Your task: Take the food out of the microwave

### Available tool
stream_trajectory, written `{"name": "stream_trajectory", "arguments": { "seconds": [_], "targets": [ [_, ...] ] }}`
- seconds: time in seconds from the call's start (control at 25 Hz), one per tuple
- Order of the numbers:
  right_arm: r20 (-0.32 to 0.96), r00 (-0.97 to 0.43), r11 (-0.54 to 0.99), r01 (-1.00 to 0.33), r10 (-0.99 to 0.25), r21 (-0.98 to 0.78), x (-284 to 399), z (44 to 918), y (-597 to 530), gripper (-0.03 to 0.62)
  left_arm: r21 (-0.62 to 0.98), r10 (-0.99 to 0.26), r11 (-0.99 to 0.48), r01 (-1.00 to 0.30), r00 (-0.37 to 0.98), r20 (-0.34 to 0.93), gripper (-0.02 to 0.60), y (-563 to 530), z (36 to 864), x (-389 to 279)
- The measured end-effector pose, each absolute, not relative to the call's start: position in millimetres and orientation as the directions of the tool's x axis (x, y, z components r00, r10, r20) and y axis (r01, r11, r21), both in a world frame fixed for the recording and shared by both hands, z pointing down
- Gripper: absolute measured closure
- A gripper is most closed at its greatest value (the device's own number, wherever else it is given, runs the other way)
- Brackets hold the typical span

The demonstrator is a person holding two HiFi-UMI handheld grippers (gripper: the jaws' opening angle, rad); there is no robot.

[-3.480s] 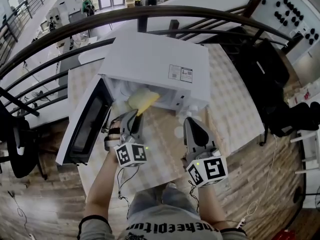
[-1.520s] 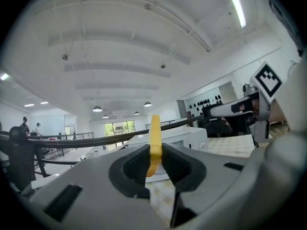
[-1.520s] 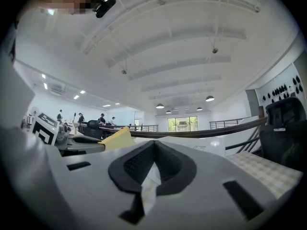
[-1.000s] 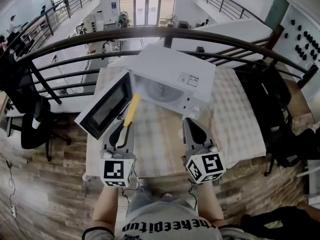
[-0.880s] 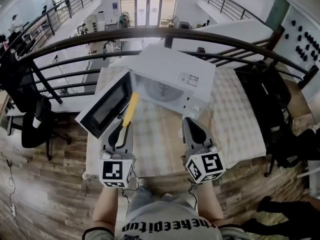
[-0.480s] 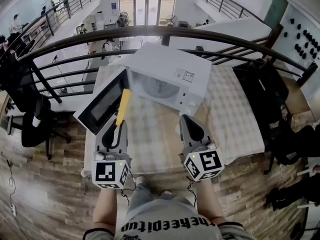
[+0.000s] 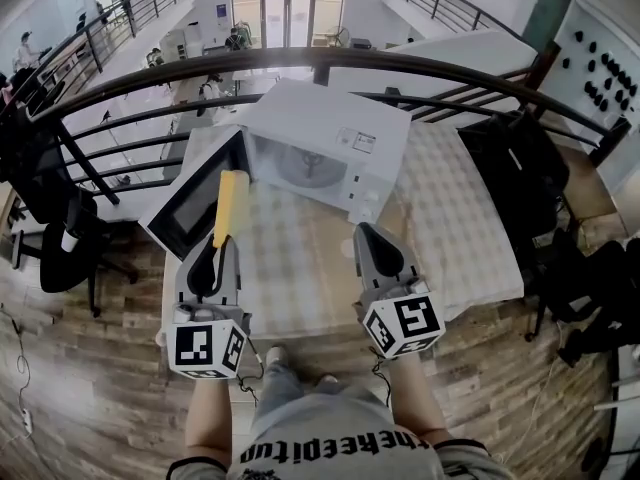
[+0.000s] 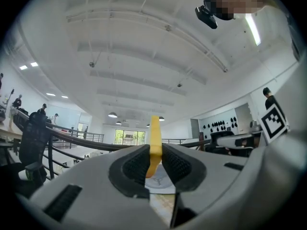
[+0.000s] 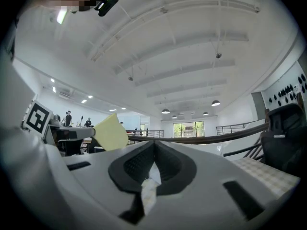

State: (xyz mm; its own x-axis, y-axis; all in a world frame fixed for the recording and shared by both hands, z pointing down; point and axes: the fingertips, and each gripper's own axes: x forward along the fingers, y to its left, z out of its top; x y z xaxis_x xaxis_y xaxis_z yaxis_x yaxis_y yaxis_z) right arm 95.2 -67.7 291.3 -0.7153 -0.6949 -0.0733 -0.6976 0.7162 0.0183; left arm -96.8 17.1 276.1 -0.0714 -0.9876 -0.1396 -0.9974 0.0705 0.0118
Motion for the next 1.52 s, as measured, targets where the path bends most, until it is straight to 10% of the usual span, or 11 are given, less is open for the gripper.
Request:
{"name": "stream_trajectory", "arguments": {
  "seconds": [1.52],
  "targets": [
    [-0.102, -0.718, 0.716, -0.695, -0.689, 0.058, 118.3, 274.1, -49.4, 0.589, 0.117, -0.977, 0.046, -0.992, -0.069, -0.204, 0.511, 45.2, 250.7, -75.7]
  ]
}}
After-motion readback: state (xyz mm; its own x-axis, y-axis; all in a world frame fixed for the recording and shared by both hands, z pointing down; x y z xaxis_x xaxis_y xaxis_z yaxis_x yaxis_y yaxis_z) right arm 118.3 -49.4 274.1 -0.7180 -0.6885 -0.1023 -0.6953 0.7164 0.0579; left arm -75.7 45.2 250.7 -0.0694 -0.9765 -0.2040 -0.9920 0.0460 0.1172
